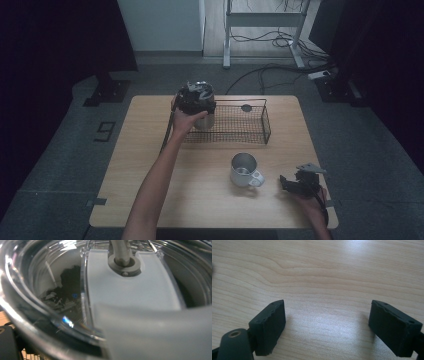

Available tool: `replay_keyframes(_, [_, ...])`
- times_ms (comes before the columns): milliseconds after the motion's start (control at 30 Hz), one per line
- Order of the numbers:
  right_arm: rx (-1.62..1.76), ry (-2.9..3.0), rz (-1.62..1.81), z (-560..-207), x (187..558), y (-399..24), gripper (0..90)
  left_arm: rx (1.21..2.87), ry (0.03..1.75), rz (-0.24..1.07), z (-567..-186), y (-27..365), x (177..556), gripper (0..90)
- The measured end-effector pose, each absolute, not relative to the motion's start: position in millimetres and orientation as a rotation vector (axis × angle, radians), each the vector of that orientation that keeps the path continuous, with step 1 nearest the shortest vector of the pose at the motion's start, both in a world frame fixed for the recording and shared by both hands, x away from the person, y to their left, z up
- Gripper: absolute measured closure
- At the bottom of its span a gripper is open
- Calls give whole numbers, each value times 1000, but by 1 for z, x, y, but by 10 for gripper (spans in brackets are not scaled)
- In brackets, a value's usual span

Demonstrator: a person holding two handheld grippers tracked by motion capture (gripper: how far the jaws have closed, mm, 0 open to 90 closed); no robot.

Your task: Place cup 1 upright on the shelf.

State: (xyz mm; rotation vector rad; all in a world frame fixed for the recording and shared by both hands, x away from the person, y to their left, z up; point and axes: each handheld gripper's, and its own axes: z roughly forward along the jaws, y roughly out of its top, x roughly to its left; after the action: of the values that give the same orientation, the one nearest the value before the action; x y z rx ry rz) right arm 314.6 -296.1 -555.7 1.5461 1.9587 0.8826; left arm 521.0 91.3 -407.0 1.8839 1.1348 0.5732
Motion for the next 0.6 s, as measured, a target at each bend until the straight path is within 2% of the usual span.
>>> replay_keyframes(600, [1546, 1958, 882, -556, 315, -296, 140, 1910, 1185, 553, -435, 93, 529, 39])
